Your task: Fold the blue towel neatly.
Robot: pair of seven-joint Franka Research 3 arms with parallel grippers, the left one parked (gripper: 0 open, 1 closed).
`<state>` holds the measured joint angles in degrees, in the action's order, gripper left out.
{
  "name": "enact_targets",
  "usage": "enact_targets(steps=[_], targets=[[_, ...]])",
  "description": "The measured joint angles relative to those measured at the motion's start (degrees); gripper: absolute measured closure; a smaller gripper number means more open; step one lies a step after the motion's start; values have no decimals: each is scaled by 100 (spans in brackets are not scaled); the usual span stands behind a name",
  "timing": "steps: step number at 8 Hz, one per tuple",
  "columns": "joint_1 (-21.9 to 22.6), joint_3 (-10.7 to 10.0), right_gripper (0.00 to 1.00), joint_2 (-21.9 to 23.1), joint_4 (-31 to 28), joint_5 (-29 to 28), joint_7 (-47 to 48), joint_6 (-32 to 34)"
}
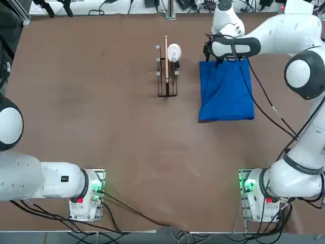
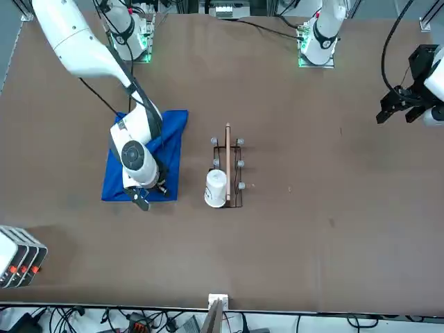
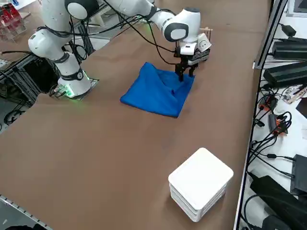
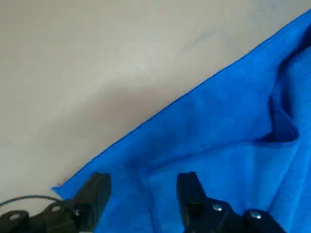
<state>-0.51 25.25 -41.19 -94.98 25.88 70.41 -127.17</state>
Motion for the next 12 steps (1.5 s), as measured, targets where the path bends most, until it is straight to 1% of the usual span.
enact_targets(steps=[2, 4, 5, 7, 8, 12], targets=[[-85, -15, 19, -62, -4, -1, 0, 24], [-121, -16, 26, -182, -5, -179, 19, 16], [-124, -16, 27, -202, -5, -358, 19, 4], [-124, -15, 27, -200, -1, -514, 19, -46], [-124, -15, 27, -201, -1, -533, 19, -48], [-154, -15, 33, -202, -6, -537, 19, -42]])
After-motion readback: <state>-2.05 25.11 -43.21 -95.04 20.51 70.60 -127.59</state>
